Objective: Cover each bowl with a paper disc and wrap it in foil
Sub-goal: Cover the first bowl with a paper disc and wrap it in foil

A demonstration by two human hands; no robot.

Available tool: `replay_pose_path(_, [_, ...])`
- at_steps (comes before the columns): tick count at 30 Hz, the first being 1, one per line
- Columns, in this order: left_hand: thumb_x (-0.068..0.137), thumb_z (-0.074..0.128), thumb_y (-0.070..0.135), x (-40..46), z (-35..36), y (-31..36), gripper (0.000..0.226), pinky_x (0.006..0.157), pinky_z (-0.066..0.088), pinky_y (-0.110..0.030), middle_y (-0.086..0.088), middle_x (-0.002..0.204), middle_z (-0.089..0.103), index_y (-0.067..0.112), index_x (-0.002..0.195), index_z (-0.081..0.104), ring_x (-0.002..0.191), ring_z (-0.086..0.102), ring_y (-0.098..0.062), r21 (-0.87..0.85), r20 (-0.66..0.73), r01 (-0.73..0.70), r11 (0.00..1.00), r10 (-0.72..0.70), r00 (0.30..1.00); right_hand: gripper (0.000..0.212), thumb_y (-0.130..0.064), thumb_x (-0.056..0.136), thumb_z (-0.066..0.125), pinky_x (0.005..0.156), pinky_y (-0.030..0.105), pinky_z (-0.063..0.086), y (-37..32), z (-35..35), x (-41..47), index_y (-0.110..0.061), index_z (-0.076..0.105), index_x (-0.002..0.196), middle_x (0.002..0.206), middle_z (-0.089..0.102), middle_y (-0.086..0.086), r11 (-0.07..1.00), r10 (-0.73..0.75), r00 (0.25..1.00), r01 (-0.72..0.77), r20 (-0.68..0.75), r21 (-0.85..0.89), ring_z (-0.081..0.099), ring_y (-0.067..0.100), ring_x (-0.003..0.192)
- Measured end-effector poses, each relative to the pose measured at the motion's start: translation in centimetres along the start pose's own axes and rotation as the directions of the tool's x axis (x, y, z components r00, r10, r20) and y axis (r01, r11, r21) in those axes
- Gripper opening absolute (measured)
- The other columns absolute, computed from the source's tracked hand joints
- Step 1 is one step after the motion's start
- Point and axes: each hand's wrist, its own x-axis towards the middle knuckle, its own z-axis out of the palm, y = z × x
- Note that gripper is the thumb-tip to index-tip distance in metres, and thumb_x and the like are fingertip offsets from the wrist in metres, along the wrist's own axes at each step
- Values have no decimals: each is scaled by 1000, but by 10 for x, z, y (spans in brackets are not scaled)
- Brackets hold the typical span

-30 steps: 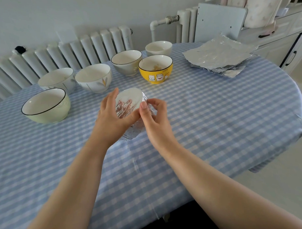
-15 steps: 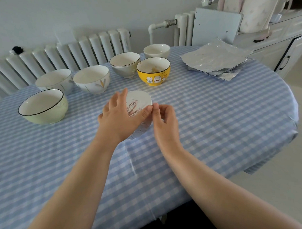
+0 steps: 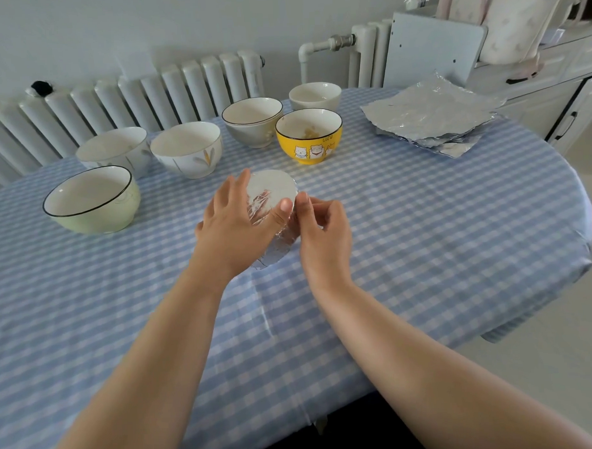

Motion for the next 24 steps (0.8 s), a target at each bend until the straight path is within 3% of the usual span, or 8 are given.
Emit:
replay_pose_path(4, [48,42,95,1,-5,-4,125,120,14,-55,8,165,2,40,155,8,152,6,-19,-74,55,-5,997,9,998,22,-33,97,59,62,1,39,0,1,0,-12,61,92,87,64,-16,999,-2,1000,2,-6,32,55,-20,70])
replay_pose_path(8, [48,49,92,-1,-3,-5,124,119,16,-54,12,164,4,42,154,9,151,9,-18,-90,34,8,996,-5,999,16,-27,97,60,62,2,41,0,4,1,-12,61,89,96,66,-14,997,18,1000,-17,-20,72,56,-17,75])
replay_pose_path(19, [51,53,88,2,-1,-9,119,117,23,-53,12,162,12,40,153,14,148,19,-20,-131,-4,12,991,-12,1000,7,-22,97,61,81,17,50,9,9,4,-16,58,96,102,70,-8,993,22,997,-13,-76,114,65,3,95])
replay_pose_path(24, [49,52,87,2,-3,-7,120,117,23,-53,12,162,13,40,153,14,148,19,-20,-129,15,21,991,-20,1000,9,-11,97,58,79,14,50,14,8,6,-14,52,103,105,73,-8,985,15,998,-3,-68,170,66,3,98])
